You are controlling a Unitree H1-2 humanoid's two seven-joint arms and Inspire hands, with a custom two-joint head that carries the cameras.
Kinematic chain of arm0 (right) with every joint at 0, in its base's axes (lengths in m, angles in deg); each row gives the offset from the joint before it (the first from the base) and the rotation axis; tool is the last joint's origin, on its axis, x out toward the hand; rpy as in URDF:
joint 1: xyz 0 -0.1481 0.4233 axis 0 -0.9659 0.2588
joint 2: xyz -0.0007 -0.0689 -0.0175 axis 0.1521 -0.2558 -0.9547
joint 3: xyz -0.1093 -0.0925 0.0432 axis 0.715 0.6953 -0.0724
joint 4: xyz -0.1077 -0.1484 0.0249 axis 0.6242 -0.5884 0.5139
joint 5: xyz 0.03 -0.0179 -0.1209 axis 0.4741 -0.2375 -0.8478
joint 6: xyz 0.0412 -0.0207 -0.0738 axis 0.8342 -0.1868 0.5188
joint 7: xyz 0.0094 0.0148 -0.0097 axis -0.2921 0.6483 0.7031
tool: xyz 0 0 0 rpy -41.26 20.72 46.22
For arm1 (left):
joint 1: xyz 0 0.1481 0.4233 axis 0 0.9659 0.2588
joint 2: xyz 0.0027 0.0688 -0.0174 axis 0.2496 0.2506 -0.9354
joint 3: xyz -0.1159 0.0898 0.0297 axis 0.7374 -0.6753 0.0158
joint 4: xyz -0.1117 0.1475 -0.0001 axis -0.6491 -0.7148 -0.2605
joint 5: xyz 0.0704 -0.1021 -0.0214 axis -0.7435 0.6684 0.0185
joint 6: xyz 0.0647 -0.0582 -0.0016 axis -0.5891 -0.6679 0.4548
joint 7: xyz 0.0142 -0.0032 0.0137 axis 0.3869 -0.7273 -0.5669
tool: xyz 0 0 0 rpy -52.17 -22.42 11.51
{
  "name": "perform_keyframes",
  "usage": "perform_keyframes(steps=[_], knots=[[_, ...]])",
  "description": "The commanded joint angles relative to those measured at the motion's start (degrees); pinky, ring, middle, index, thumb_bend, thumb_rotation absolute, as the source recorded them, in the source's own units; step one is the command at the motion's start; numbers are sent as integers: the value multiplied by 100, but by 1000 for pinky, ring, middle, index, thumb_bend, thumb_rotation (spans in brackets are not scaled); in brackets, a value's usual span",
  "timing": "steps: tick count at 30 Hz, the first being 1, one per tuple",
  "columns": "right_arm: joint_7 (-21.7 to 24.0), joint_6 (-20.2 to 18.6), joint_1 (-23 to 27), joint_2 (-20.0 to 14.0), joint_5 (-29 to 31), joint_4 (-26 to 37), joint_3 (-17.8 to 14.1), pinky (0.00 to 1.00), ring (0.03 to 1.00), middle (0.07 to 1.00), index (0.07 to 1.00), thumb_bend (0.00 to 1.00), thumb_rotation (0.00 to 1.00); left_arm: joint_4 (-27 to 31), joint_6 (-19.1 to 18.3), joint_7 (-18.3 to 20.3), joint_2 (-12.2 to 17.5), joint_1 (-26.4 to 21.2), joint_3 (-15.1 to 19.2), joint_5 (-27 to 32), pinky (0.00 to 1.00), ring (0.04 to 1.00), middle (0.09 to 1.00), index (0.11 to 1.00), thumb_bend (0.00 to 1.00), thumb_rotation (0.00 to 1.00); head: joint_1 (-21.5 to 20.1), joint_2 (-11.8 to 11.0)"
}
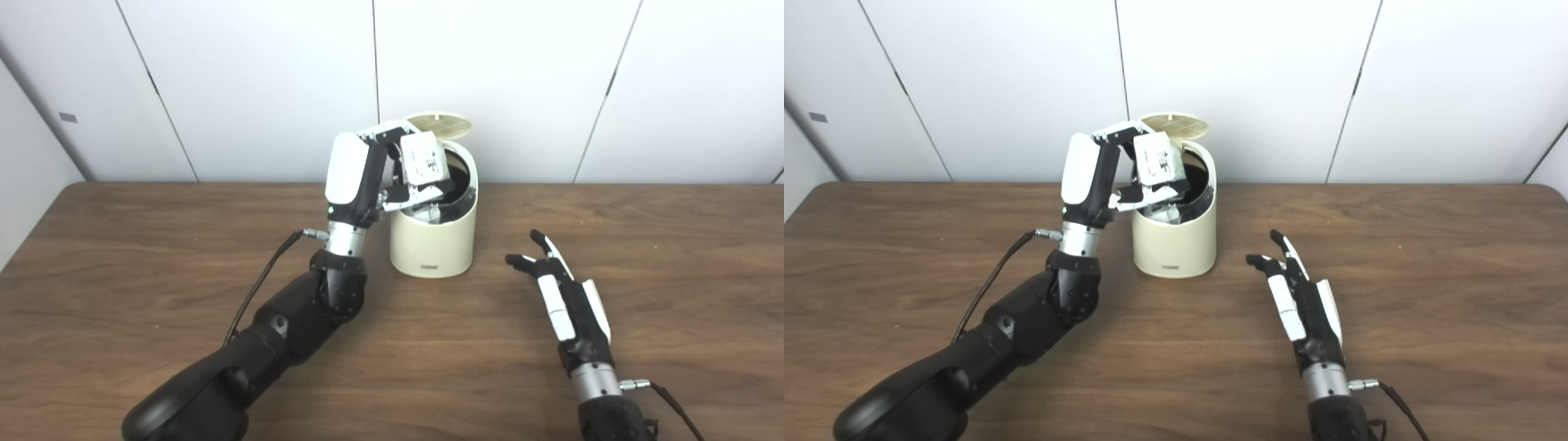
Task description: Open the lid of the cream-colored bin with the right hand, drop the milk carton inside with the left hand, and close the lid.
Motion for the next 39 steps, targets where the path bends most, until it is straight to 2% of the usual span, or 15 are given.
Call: perform_keyframes(steps=[1, 10, 19, 24, 26, 28, 30, 39], knots=[[-94, 272, 107, 35, 5, 45, -49, 912, 836, 752, 930, 534, 1000, 151, 71, -253, 73, -245, -2, -64, 359, 451, 496, 478, 478, 0, -7, 8], [-130, 341, 91, 66, 79, 4, -93, 933, 846, 747, 928, 525, 1000, 79, 71, -297, 60, -239, -92, -71, 360, 448, 493, 481, 478, 0, -16, 17], [-189, 324, 109, 58, -41, -2, -72, 896, 822, 735, 922, 509, 1000, 0, 71, -368, 59, -262, -111, -102, 361, 443, 500, 484, 479, 0, -25, 25], [-176, 313, 109, 83, 25, 3, -96, 908, 820, 732, 918, 493, 1000, 131, 72, -20, 92, -215, -36, 43, 321, 431, 530, 510, 475, 0, -39, 38], [-175, 320, 109, 87, 37, 2, -100, 911, 822, 733, 918, 495, 1000, 186, 72, 104, 106, -206, -13, 102, 379, 423, 522, 501, 497, 0, -33, 45], [-182, 310, 114, 104, 55, 2, -111, 917, 824, 730, 916, 485, 1000, 253, 72, 283, 123, -193, 21, 194, 410, 465, 501, 489, 519, 0, -43, 47], [-184, 298, 123, 118, 58, 4, -114, 922, 825, 728, 914, 475, 1000, 284, 72, 413, 142, -186, 39, 228, 418, 473, 527, 488, 523, 47, -69, 32], [-221, 261, 130, 118, -79, 44, -99, 913, 820, 721, 916, 429, 1000, 353, 72, 660, 157, -141, 102, 309, 414, 474, 536, 488, 524, 61, -80, 39]])
